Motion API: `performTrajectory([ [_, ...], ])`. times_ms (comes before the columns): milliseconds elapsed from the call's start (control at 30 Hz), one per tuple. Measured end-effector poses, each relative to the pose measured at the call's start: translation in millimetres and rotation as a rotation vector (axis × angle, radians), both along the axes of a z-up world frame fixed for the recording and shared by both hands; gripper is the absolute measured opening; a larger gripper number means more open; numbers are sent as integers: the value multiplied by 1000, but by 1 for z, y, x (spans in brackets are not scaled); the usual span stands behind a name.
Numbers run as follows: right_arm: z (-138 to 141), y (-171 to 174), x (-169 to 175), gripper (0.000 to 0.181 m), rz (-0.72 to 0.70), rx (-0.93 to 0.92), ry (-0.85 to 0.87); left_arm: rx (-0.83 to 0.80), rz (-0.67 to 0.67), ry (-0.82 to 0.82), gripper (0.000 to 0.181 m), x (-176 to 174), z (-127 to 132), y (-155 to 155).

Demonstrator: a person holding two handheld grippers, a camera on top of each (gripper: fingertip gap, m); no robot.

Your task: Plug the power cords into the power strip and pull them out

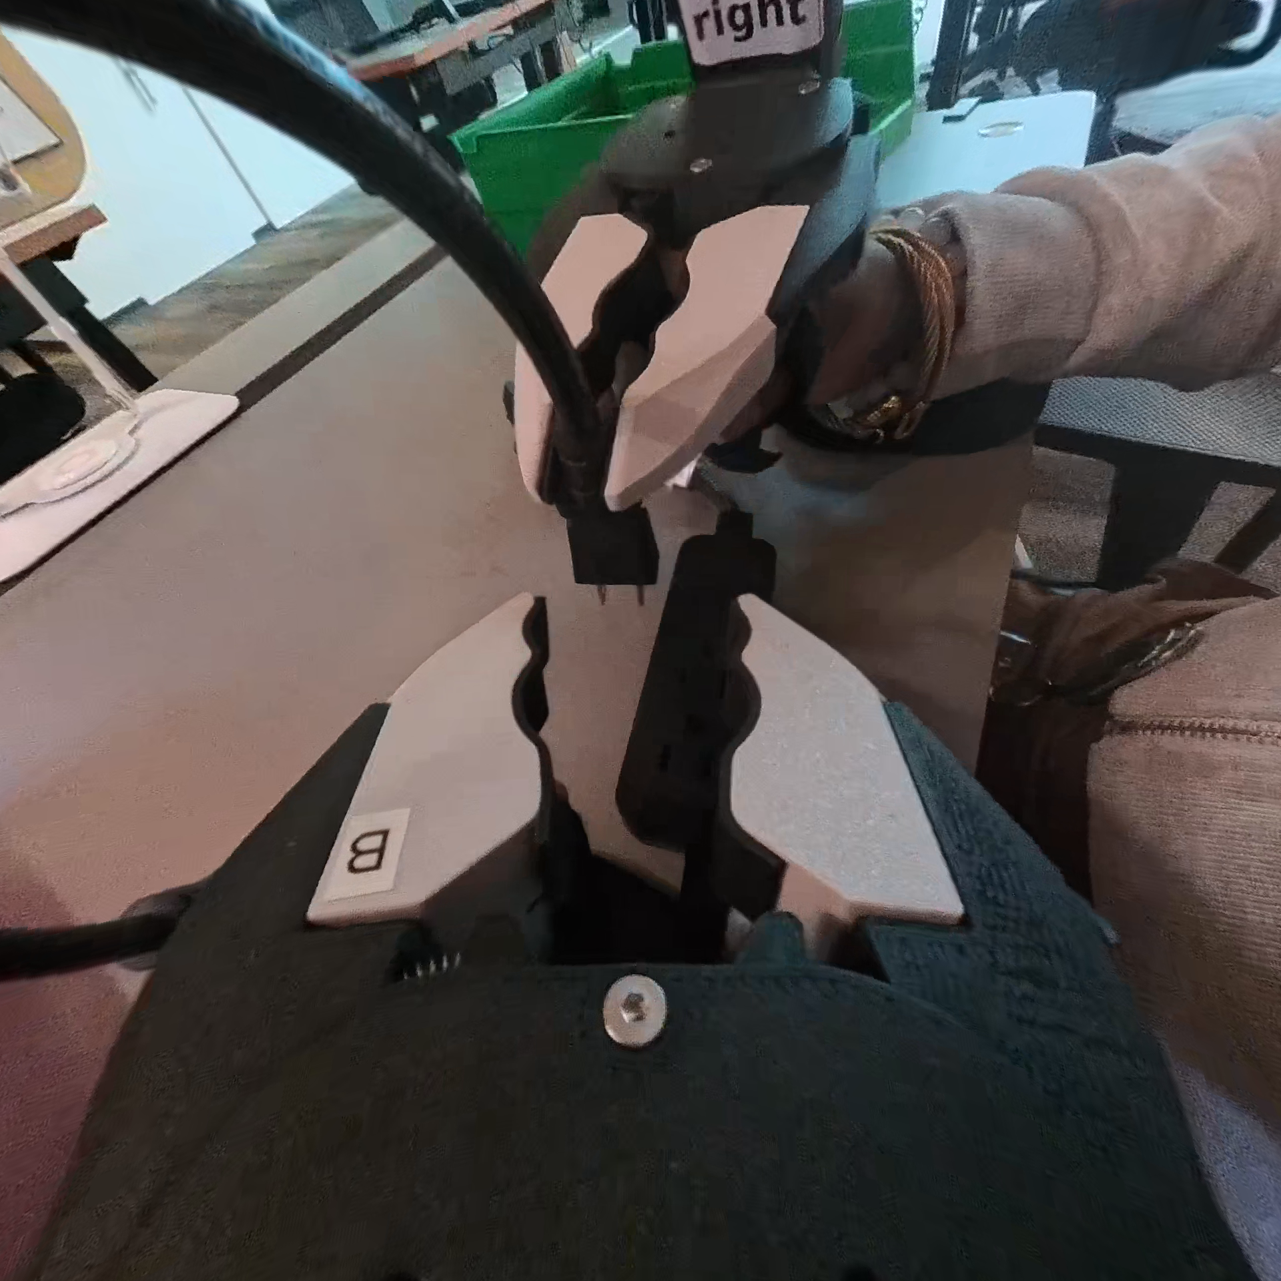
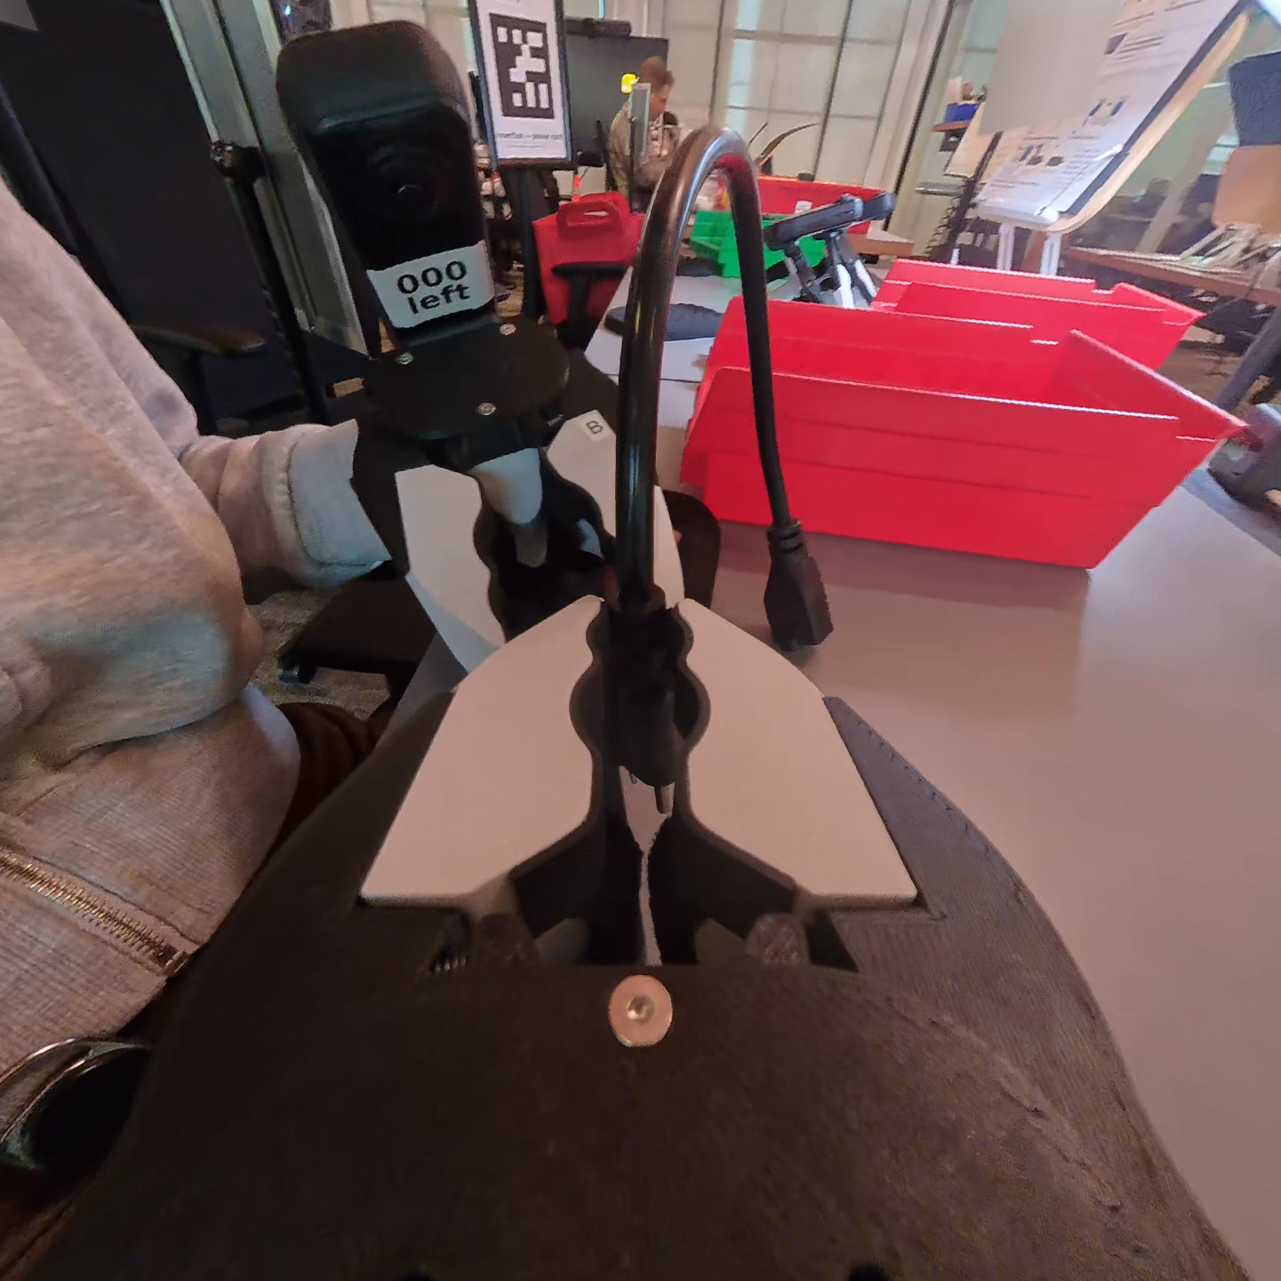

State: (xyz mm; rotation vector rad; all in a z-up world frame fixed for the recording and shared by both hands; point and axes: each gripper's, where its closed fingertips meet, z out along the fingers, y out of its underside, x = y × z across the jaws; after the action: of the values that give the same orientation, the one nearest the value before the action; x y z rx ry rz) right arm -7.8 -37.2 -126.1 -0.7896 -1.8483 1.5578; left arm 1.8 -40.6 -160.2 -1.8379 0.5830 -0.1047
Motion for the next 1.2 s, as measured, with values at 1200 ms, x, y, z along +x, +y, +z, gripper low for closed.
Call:
performTrajectory([
  [1200, 26, 28, 1, 16, -161, -32, 147, -70, -16, -45, 53, -2, -11, 2],
])
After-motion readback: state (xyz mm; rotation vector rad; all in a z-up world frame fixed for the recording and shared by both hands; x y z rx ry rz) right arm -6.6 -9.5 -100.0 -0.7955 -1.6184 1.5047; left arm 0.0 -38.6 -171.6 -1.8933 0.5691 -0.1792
